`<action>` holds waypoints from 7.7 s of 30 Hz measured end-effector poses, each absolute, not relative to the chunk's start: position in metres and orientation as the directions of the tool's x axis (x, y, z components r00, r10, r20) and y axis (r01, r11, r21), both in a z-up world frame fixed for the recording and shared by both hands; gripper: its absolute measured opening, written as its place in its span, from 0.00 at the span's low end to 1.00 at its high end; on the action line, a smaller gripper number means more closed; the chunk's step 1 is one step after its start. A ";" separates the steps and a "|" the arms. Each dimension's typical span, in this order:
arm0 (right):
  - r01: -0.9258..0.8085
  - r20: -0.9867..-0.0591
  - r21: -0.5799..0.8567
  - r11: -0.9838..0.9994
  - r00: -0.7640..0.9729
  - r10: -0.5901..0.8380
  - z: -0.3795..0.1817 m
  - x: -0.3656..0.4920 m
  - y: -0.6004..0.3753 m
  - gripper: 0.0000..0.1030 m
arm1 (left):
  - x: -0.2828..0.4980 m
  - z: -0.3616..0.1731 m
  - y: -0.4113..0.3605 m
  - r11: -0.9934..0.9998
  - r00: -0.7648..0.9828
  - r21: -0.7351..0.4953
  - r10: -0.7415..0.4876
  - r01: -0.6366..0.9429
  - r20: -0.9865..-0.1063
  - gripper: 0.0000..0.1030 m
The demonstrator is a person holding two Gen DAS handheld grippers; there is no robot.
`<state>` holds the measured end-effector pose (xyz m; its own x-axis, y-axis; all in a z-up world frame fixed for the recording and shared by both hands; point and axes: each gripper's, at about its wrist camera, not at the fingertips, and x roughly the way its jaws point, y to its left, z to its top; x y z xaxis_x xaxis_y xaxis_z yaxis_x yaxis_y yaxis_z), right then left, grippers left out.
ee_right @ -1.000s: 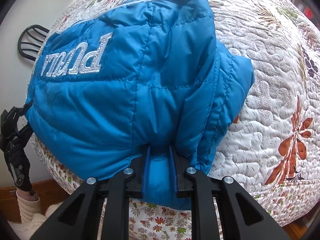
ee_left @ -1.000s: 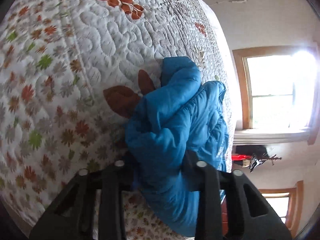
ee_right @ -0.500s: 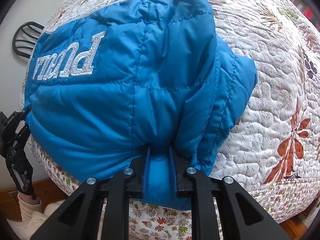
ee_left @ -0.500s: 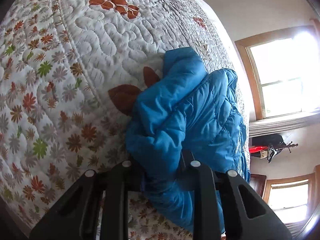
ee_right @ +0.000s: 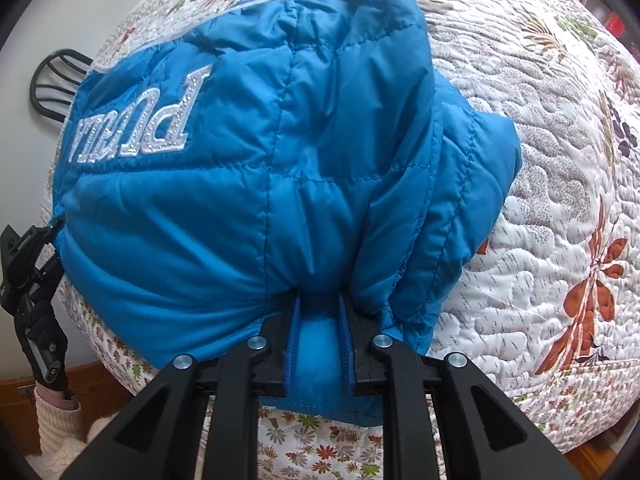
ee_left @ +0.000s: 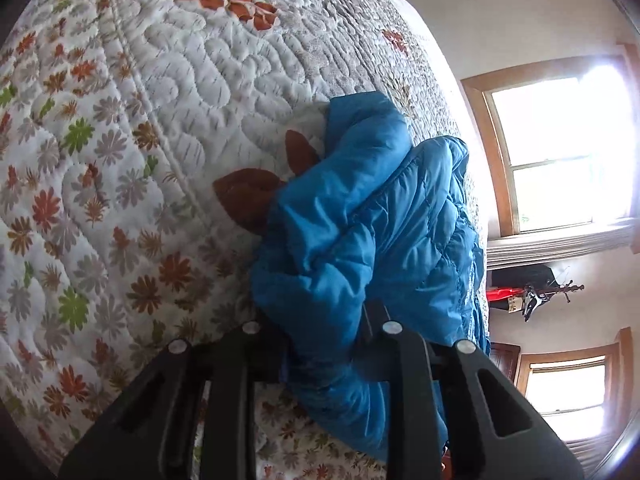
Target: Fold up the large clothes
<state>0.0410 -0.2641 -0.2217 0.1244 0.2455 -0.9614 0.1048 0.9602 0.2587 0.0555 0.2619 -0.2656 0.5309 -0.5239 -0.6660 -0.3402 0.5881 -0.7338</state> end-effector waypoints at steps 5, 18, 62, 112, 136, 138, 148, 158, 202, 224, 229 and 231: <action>0.107 -0.903 0.389 0.915 0.238 0.356 -0.192 0.016 -0.291 0.31 | 0.054 -0.213 0.243 0.715 0.577 -0.654 -0.434 -0.246 -0.692 0.18; 0.330 -0.917 0.232 0.915 0.389 0.092 -0.099 -0.051 -0.382 0.36 | 0.019 -0.047 0.051 0.895 0.637 -0.298 -0.446 0.333 -0.628 0.18; 0.155 -0.933 0.209 0.966 0.329 0.149 -0.087 0.002 -0.324 0.51 | 0.008 -0.090 -0.058 0.880 0.441 -0.088 -0.318 0.467 -0.839 0.60; 0.274 -0.887 0.405 0.872 0.348 0.303 -0.138 0.004 -0.314 0.26 | 0.051 -0.147 -0.064 0.896 0.397 -0.089 -0.279 0.436 -0.874 0.60; 0.186 -0.893 0.327 0.927 0.380 0.239 -0.108 0.004 -0.338 0.48 | 0.047 -0.146 -0.067 0.908 0.450 0.023 -0.185 0.419 -0.874 0.62; 0.164 -0.882 0.268 0.949 0.439 0.173 -0.083 0.006 -0.338 0.48 | 0.048 -0.136 -0.067 0.906 0.469 0.029 -0.191 0.423 -0.862 0.62; 0.050 -0.861 0.310 0.949 0.437 0.259 -0.095 0.079 -0.311 0.44 | 0.093 -0.121 -0.072 0.918 0.494 0.011 -0.203 0.397 -0.845 0.62; 0.200 -0.909 0.348 0.916 0.309 0.279 -0.167 0.103 -0.355 0.16 | 0.128 -0.168 -0.098 0.896 0.371 -0.033 -0.216 0.442 -0.903 0.62; 0.062 -0.893 0.360 0.931 0.310 0.325 -0.186 -0.011 -0.295 0.11 | 0.007 -0.185 -0.042 0.885 0.350 -0.067 -0.251 0.461 -0.903 0.72; 0.114 -0.881 0.382 0.917 0.345 0.324 -0.185 -0.015 -0.289 0.08 | 0.017 -0.193 -0.031 0.887 0.308 -0.151 -0.305 0.436 -0.901 0.76; 0.076 -0.846 0.412 0.908 0.402 0.350 -0.157 -0.025 -0.292 0.24 | 0.014 -0.169 -0.023 0.895 0.342 -0.128 -0.291 0.427 -0.893 0.69; 0.070 -0.828 0.429 0.900 0.429 0.361 -0.145 -0.030 -0.296 0.31 | 0.012 -0.159 -0.020 0.897 0.359 -0.117 -0.287 0.426 -0.888 0.69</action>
